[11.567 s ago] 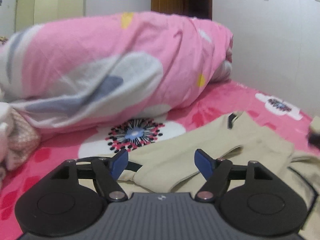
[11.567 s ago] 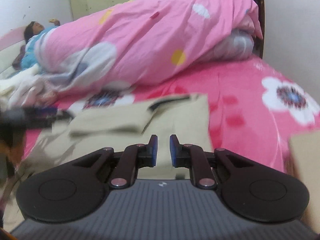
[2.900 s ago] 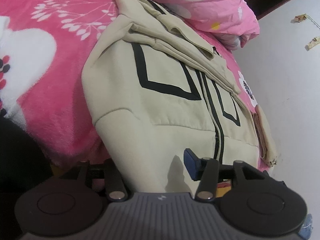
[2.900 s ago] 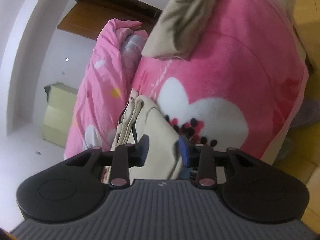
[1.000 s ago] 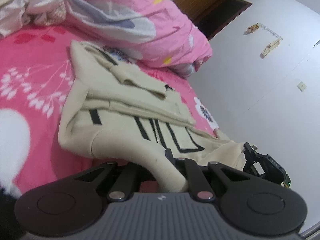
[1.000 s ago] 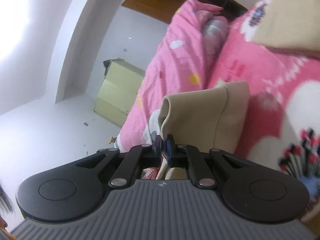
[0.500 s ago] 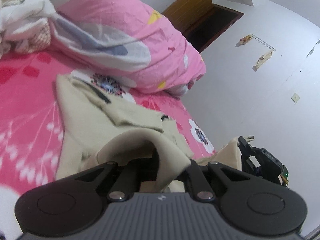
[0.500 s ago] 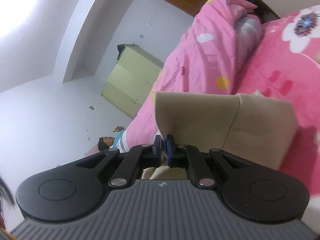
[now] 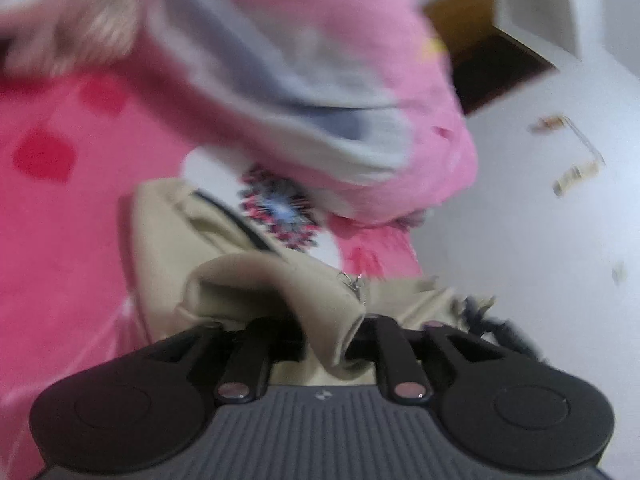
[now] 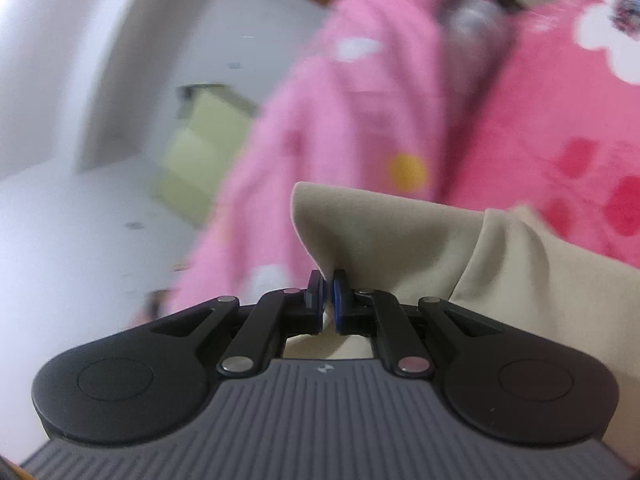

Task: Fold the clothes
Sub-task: 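Grasp the jacket hem with both tools and fold it over the body, then open both tools to release the folded jacket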

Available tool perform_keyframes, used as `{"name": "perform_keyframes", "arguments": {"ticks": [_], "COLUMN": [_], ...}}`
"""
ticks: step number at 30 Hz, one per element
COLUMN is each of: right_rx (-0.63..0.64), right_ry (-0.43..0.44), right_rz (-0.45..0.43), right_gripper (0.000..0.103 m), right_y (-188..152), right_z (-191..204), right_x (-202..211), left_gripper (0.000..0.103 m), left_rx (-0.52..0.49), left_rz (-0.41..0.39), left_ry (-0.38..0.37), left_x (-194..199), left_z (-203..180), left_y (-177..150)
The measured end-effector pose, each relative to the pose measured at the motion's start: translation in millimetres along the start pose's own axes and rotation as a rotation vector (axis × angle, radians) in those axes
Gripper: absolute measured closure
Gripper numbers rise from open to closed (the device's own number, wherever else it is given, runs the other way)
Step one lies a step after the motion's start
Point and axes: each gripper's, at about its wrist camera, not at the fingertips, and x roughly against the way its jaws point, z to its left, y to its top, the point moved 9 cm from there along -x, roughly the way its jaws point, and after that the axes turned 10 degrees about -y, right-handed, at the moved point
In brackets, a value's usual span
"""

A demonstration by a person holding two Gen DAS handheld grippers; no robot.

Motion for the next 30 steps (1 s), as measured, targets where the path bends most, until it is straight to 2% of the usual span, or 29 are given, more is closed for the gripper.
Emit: {"name": "perform_keyframes", "arguments": {"ticks": [3,4,5,6,9,12,14,16,20,23,25,30], "right_rx": [-0.105,-0.131,-0.133,-0.134,-0.144,-0.169,-0.174,-0.151,-0.099,-0.077,-0.092,-0.114], "right_ry": [-0.115,-0.134,-0.12,-0.105,-0.071,-0.054,-0.048,-0.063,-0.115,-0.144,-0.148,-0.153], "right_rz": [0.069,0.08,0.072,0.063,0.014,-0.052,-0.065,-0.049,0.027,0.098,0.163,0.288], "right_gripper": [0.095,0.095,0.094,0.09,0.072,0.067,0.061,0.059,0.056,0.056,0.056,0.056], "right_y": [-3.4,-3.5,-0.7,2.1,15.5,30.5,31.5,24.6,-7.1,-35.2,-59.5,-109.7], "right_z": [-41.6,-50.4,-50.5,-50.6,-50.6,-53.3,-54.1,-54.4,-57.7,-61.4,-63.3,-64.9], "right_x": [-32.4,-37.9,-36.5,-35.1,-25.2,-0.5,22.3,47.5,89.9,113.4,120.2,115.5], "left_gripper": [0.055,0.051,0.044,0.039,0.038,0.035,0.032,0.029,0.013,0.007,0.006,0.006], "left_rx": [0.187,0.23,0.241,0.23,0.196,0.162,0.126,0.048,-0.122,-0.203,-0.209,-0.073], "left_rz": [-0.047,-0.074,-0.093,-0.103,-0.133,-0.163,-0.167,-0.124,-0.092,-0.1,-0.091,-0.086], "left_ry": [-0.072,-0.123,-0.144,-0.136,-0.112,-0.087,-0.062,-0.016,0.06,0.072,0.06,0.049], "left_x": [-4.2,-1.3,2.9,7.8,22.4,37.3,47.4,60.7,91.5,106.4,108.1,89.7], "left_z": [28.9,30.8,30.2,28.1,21.9,15.5,8.9,-5.3,-36.9,-56.7,-60.9,-33.4], "left_y": [13.8,18.0,20.0,19.4,17.6,15.9,11.4,-6.0,-51.5,-84.8,-108.8,-155.8]}}
